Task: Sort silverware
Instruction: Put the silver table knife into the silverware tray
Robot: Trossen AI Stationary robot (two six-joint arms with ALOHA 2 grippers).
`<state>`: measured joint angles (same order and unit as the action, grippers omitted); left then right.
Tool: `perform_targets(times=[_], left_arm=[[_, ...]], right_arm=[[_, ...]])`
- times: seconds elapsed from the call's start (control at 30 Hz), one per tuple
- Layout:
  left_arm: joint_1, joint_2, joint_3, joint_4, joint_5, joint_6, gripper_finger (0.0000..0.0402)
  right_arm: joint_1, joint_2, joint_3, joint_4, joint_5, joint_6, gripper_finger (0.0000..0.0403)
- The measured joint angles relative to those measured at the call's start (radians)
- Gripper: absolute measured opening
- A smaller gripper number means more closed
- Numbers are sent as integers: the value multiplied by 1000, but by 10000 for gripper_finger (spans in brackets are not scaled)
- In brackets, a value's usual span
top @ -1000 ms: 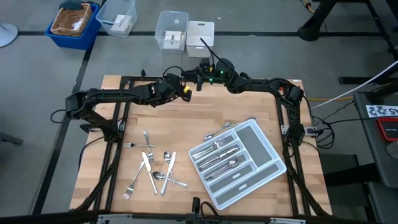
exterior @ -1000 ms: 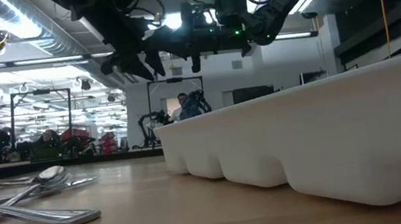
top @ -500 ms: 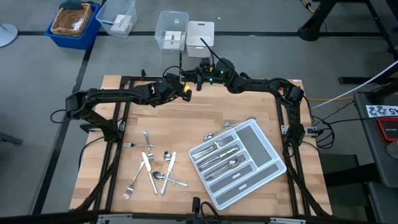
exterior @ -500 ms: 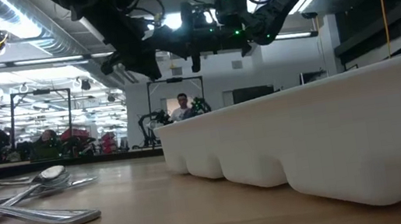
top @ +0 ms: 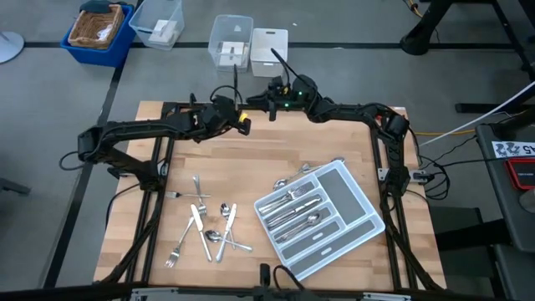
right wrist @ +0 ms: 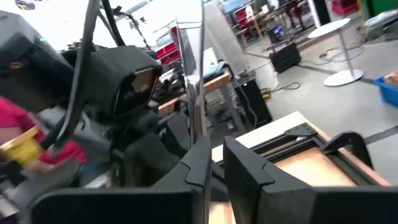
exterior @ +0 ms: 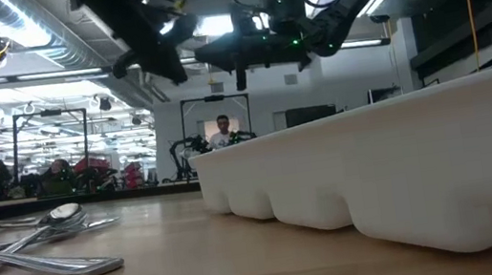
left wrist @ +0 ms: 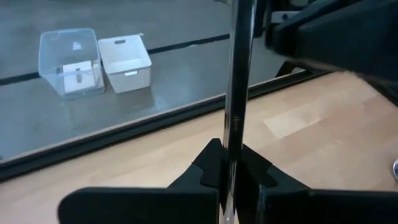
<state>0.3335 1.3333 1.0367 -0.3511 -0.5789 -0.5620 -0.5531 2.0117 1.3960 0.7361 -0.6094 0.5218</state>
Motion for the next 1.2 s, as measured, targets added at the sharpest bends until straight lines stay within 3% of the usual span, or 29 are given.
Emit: perform_targets(times=[0.33,0.57,0.87,1.03,1.2], left_arm=[[-66,-90,0,-153,100,-3,6],[-164,-92,0,-165,219,13,6],[-313,-89,0,-162,259,13,9],[-370,-84,0,-147,259,9,6],[-411,-27,0,2,266,11,8]], right_arm=[[-79,-1,0,4,-283,230,44],[-91,-56,-1,12,-261,213,44],[-96,-186,-1,-31,-285,205,44],[-95,-292,-1,-171,-311,167,44],[-95,-427,-1,-431,-305,50,44]])
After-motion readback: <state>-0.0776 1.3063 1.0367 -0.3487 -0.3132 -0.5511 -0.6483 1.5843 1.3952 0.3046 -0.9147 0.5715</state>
